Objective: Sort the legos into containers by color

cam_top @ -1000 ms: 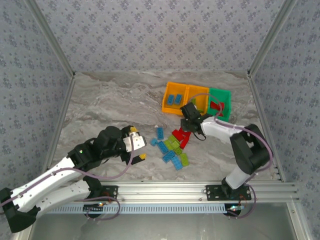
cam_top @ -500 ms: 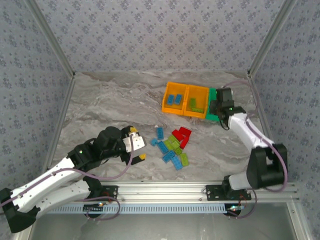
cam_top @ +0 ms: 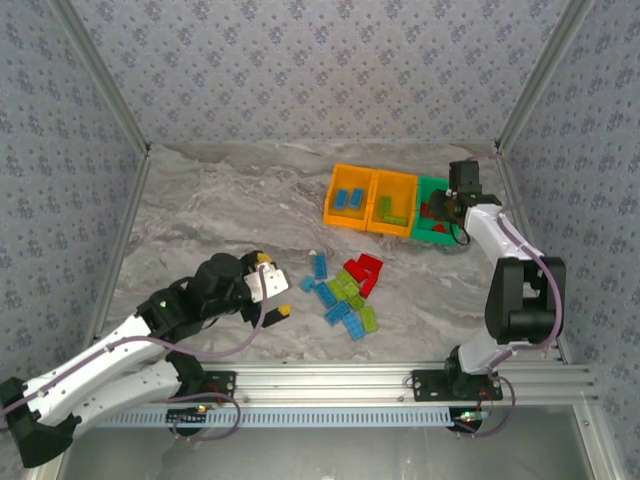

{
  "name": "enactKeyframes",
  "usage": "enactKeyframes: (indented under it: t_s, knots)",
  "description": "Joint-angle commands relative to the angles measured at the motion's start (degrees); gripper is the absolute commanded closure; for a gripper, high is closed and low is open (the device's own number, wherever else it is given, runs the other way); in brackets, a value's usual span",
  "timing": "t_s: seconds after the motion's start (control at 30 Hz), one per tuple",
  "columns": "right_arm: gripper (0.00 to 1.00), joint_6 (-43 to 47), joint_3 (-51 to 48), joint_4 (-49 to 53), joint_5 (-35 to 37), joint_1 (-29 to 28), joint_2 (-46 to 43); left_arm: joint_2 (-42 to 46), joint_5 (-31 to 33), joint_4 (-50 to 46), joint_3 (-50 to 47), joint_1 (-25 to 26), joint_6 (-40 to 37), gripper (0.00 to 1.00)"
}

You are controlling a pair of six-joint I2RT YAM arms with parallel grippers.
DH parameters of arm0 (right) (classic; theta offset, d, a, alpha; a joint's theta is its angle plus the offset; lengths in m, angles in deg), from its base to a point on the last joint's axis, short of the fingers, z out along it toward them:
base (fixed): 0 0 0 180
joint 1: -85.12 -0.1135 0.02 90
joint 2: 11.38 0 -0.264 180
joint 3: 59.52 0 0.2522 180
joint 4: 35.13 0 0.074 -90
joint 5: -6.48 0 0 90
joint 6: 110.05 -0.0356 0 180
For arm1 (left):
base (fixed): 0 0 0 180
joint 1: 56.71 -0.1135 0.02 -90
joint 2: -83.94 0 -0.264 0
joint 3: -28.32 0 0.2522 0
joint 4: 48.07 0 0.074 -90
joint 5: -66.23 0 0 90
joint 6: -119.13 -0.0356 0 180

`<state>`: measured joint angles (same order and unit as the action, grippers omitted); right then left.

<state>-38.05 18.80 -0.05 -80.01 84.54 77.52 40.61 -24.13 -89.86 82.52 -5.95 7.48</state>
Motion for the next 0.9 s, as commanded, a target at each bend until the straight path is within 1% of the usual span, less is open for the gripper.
enactKeyframes:
  t_s: [0.0,0.1,0.17,0.2,0.27,0.37,0.47,0.57,0.63,0.73,0.87]
  knots:
    - [0.49,-1.95,-2.06,4.42,-3.63,-0.70,-10.26,-1.92,3.11,2.04,3.20,-1.26,8.51,0.01]
    - [0.46,-4.71,-7.09,7.10,-7.86,-2.77,-20.79,-6.72,10.77,-0.22,8.08,-1.41,22.28,0.01]
    - [0.46,-6.87,-10.15,10.65,-10.58,-6.17,-28.09,-10.85,14.09,-1.34,10.44,-1.78,32.74,0.04]
    - [0.45,-8.09,-11.09,12.27,-11.31,-8.22,-30.98,-12.65,14.42,-1.41,11.31,-2.14,36.63,0.05]
    - [0.45,-10.13,-12.49,17.42,-11.49,-14.42,-36.31,-17.49,14.44,-0.79,13.12,-2.94,44.63,0.09]
    - [0.43,-14.18,-12.86,24.49,-9.18,-25.02,-40.54,-25.87,14.33,-0.16,16.88,-3.31,53.21,0.11]
    - [0.39,-19.37,-13.89,28.56,-7.56,-35.61,-42.01,-35.88,13.74,-1.49,22.46,-3.42,58.34,0.12]
    - [0.37,-24.75,-15.63,30.08,-2.94,-45.10,-43.17,-46.54,12.87,-3.22,28.33,-3.40,59.77,0.13]
    - [0.36,-27.55,-16.58,31.05,0.49,-50.13,-43.81,-51.94,12.58,-3.03,30.94,-3.44,60.38,0.15]
    - [0.34,-30.63,-17.56,32.71,3.41,-54.45,-44.48,-58.24,12.40,-1.76,33.16,-3.45,61.59,0.17]
    - [0.32,-33.09,-18.43,34.06,5.45,-57.55,-45.54,-63.90,10.84,-1.09,34.78,-3.44,62.84,0.24]
